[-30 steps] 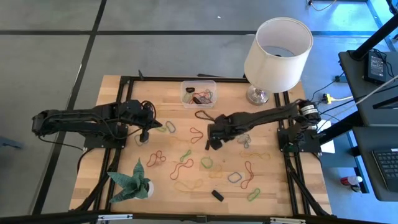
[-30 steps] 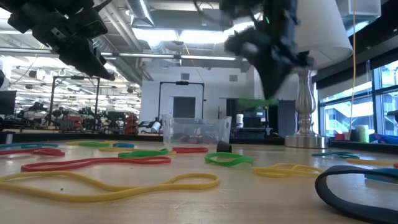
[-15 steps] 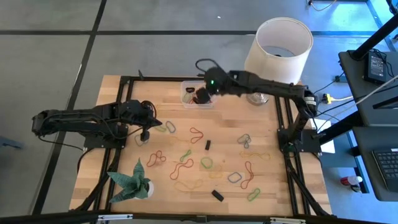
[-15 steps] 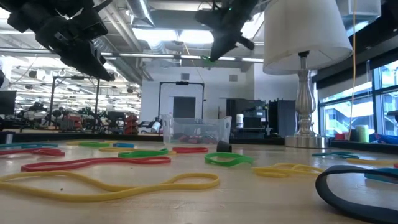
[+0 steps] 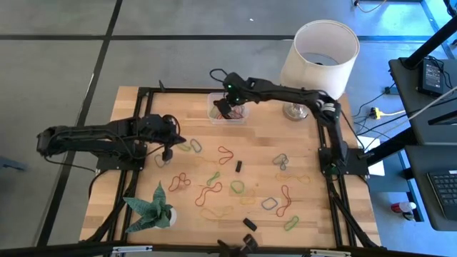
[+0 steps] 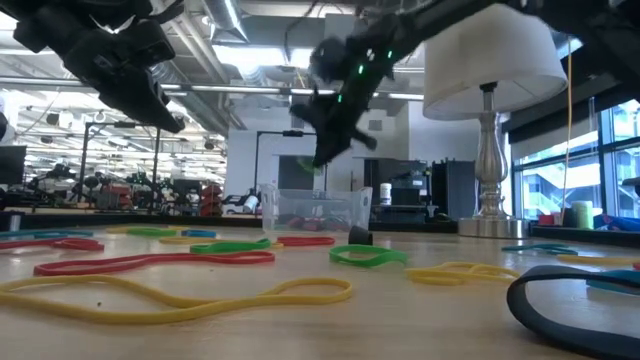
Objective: Pick and place rubber bands into bin
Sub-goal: Put the green rubber band into the transparent bin, then put the yellow rubber band into the transparent bin
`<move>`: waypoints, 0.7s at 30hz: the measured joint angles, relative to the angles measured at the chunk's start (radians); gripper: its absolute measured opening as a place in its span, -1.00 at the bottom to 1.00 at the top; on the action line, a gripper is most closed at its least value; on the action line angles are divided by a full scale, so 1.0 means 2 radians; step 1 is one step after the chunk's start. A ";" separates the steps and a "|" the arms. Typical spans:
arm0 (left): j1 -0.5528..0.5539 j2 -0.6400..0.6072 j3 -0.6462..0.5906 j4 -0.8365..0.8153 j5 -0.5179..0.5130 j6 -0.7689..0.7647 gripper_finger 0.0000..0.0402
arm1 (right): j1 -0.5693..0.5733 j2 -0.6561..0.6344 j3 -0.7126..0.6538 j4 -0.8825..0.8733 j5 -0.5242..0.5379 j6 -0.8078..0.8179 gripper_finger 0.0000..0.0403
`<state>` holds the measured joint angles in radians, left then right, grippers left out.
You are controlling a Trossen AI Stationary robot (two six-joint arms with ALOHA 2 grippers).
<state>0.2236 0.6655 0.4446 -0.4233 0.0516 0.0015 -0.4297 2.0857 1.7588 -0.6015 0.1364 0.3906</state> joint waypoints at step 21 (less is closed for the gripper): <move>0.010 0.000 0.000 -0.003 0.005 -0.042 -0.99 | -0.011 0.062 -0.001 0.003 0.000 0.012 -0.45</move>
<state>0.2428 0.6655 0.4446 -0.4301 0.0613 -0.0823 -0.4515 2.2105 1.7576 -0.5963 0.1368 0.4141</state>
